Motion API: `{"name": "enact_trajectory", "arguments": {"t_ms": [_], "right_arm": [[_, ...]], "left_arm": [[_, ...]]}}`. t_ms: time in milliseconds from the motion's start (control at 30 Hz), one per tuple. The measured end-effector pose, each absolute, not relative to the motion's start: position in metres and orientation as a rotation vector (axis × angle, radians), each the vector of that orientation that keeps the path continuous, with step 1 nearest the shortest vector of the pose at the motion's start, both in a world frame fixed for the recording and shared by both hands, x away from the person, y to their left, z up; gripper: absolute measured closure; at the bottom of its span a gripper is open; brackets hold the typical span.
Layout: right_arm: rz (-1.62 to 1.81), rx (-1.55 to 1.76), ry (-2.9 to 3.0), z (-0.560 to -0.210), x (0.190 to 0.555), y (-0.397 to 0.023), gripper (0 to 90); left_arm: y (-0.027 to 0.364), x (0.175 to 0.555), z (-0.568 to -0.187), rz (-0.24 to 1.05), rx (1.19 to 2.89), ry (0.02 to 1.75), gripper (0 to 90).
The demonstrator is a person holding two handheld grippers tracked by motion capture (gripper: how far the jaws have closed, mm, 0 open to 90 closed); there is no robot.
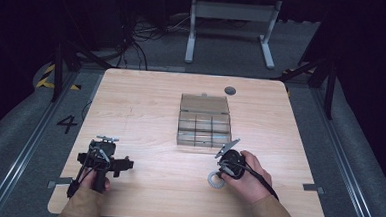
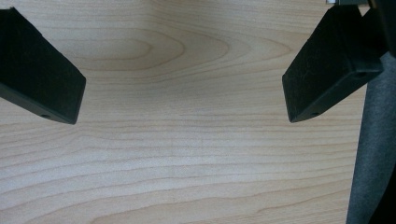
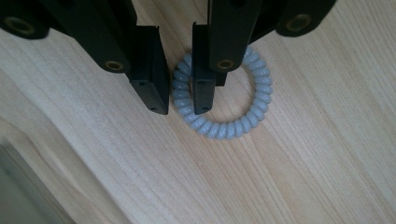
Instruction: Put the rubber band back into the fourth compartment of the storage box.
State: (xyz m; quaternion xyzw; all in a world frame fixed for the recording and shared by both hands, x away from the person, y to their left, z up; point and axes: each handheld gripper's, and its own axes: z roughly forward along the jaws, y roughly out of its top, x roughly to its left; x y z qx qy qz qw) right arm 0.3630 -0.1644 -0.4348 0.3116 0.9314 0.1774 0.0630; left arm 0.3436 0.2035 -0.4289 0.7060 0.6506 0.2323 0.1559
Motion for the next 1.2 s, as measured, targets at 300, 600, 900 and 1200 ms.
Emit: {"name": "enact_trajectory", "arguments": {"t_ms": [300,600,900,1200], "right_arm": [[0.521,0.956,2.817,-0.434,0.364,-0.165,83.2],[0.551,0.978,2.807,-0.433,0.364,-0.166,83.6],[0.643,1.0,2.799,-0.422,0.362,-0.17,83.7],[0.733,1.029,2.789,-0.408,0.363,-0.178,83.8]], "left_arm": [[0.203,0.344,-0.43,0.673,2.035,1.866,0.0],[0.203,0.344,-0.429,0.666,2.03,1.87,0.0],[0.203,0.344,-0.429,0.667,2.028,1.87,0.0],[0.203,0.345,-0.43,0.672,2.022,1.875,0.0]]}}
